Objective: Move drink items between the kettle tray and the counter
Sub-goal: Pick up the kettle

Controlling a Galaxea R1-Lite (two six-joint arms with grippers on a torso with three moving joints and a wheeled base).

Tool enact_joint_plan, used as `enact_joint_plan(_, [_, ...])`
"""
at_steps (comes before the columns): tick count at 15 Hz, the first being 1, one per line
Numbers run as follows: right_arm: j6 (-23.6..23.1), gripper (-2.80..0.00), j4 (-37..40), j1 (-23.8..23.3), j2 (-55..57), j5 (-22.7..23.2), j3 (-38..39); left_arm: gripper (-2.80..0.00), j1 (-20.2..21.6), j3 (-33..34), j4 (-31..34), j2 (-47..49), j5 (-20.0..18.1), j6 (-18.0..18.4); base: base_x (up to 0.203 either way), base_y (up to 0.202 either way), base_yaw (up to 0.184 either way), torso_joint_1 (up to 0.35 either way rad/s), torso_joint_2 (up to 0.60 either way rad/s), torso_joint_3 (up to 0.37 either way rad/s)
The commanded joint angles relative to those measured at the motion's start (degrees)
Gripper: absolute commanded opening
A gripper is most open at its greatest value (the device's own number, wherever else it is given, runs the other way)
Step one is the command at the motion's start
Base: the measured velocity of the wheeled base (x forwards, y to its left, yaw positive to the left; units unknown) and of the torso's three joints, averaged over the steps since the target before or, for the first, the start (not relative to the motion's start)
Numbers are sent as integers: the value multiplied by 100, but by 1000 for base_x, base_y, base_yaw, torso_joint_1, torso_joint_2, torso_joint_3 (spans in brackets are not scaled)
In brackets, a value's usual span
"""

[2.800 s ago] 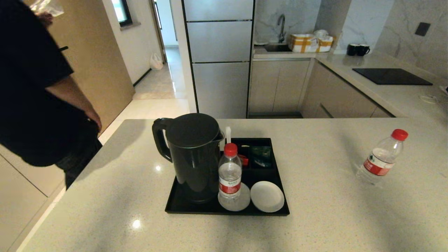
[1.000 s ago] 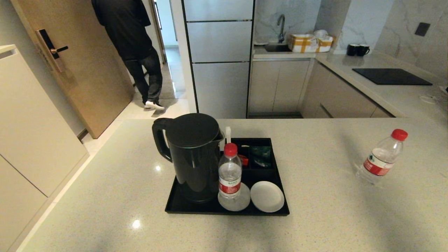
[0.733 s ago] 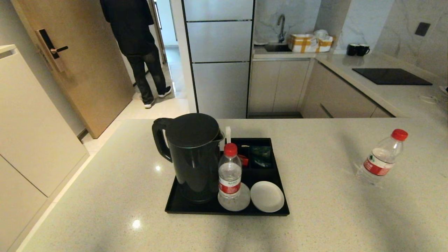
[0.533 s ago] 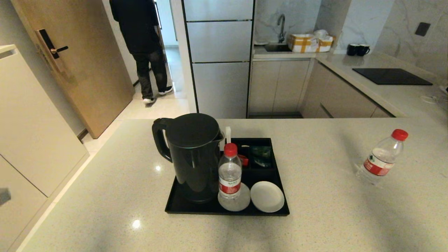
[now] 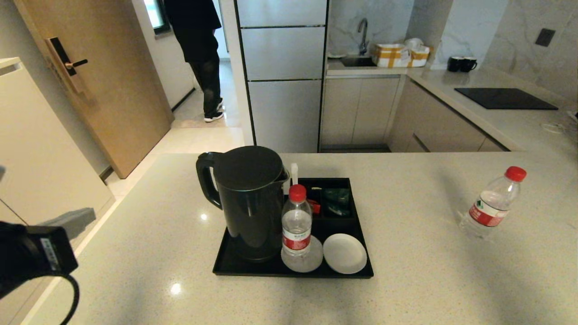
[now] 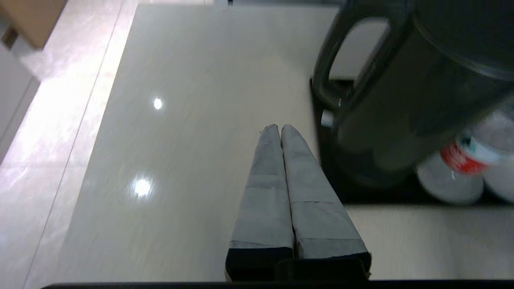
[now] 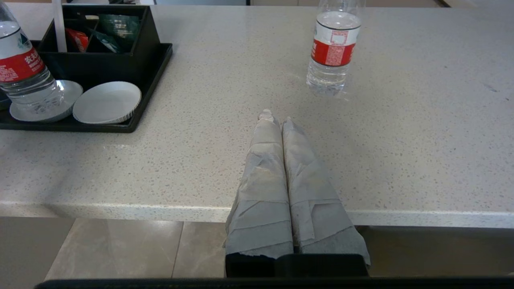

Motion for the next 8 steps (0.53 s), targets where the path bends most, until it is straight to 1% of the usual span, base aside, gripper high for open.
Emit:
enact_joint_plan(1, [-6, -280, -2, 1, -9, 1, 0, -280, -320, 101, -954, 1039, 215, -15, 0, 0, 0, 0, 0, 0])
enact_joint_plan(3, [-6, -280, -2, 1, -9, 1, 0, -280, -618, 223, -1825, 1865, 658, -54, 0, 0, 0, 0, 0, 0])
enact_joint_plan(5, [-6, -280, 6, 1, -9, 1, 0, -280, -785, 391, -2993, 2820, 1057, -45, 0, 0, 0, 0, 0, 0])
enact_joint_plan(7, [-6, -280, -2, 1, -9, 1, 0, -280, -876, 534, -4178, 3765, 1360, -20, 0, 0, 0, 0, 0, 0])
enact_joint_plan(8, [-6, -280, -2, 1, -9, 1, 0, -280, -935, 561, -4633, 4171, 1476, -7, 0, 0, 0, 0, 0, 0])
